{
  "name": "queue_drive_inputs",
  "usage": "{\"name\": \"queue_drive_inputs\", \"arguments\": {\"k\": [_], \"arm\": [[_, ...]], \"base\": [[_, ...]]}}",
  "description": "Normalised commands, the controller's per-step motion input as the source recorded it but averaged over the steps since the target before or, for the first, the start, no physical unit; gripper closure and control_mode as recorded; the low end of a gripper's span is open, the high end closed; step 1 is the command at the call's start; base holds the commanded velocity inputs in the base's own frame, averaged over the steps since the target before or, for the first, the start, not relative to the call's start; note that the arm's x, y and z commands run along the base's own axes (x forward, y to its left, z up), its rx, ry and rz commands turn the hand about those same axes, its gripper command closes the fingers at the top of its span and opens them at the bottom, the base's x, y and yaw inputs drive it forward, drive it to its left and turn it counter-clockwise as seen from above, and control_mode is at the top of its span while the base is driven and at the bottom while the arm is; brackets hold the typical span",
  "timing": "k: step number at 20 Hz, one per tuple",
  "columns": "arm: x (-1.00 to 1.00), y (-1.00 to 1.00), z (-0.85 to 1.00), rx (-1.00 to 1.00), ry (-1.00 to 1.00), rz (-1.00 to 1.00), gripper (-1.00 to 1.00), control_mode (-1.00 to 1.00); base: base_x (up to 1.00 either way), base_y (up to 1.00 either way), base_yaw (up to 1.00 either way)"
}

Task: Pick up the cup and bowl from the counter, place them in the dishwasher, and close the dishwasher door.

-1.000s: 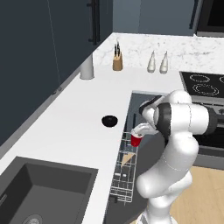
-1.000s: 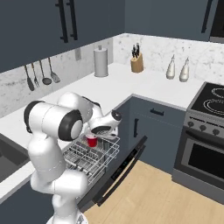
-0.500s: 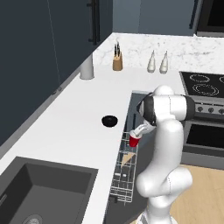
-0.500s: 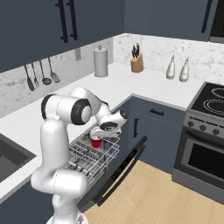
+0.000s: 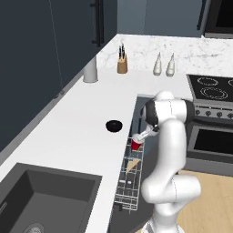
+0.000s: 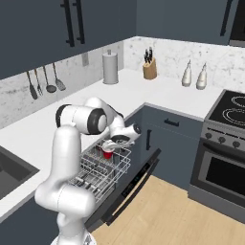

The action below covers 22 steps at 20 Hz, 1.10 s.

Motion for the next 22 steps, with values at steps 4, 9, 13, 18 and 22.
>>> {"name": "queue_drive_inputs", "arguments": {"k": [4,9,13,18,22], "arm": [[0.32,0.20,-0.58,0.00,-0.02,0.00,1.00,-1.00],[0.31,0.18,-0.49,0.00,0.00,0.00,1.00,-1.00],[0.28,0.00,-0.49,0.00,0.00,0.00,1.00,-1.00],[0.13,0.03,-0.42,0.00,0.00,0.00,1.00,-1.00],[0.14,0.06,-0.44,0.00,0.00,0.00,1.00,-1.00]], "base": [[0.00,0.00,0.00],[0.00,0.00,0.00],[0.00,0.00,0.00],[0.00,0.00,0.00],[0.00,0.00,0.00]]}}
